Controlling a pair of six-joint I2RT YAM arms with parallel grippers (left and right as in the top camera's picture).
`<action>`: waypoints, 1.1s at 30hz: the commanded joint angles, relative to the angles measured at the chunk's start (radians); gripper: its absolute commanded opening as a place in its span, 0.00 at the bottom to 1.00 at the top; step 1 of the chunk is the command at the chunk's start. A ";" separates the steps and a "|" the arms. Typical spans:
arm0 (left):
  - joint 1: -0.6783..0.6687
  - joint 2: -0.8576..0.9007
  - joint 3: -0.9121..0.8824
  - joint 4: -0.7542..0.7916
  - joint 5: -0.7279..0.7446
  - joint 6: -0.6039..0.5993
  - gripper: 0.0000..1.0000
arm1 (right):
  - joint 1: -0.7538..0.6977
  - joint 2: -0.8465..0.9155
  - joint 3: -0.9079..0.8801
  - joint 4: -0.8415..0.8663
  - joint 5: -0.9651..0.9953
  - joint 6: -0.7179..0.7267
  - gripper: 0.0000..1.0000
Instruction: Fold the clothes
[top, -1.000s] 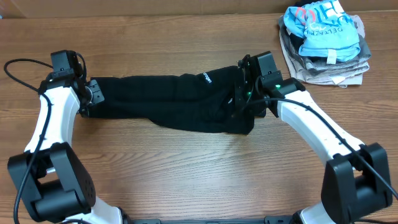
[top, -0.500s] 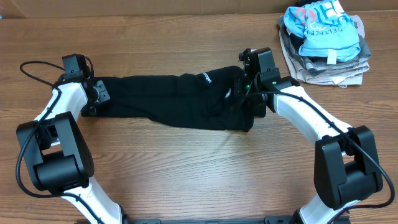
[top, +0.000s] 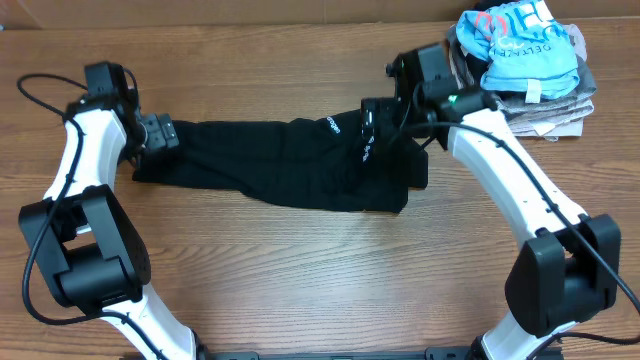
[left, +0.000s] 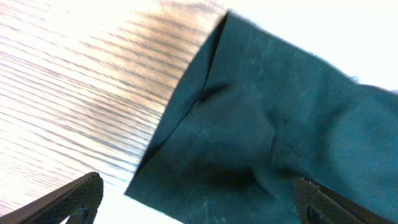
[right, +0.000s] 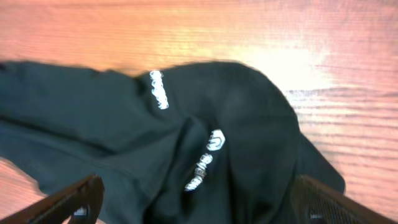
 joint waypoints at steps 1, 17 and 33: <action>0.000 -0.007 0.082 -0.039 0.000 0.038 1.00 | 0.000 -0.047 0.113 -0.063 -0.069 0.061 1.00; 0.000 -0.007 0.169 -0.081 0.264 0.298 1.00 | 0.000 -0.049 0.123 -0.151 -0.190 0.106 1.00; 0.033 0.131 0.169 -0.034 0.275 0.389 1.00 | -0.001 -0.049 0.123 -0.194 -0.164 0.061 1.00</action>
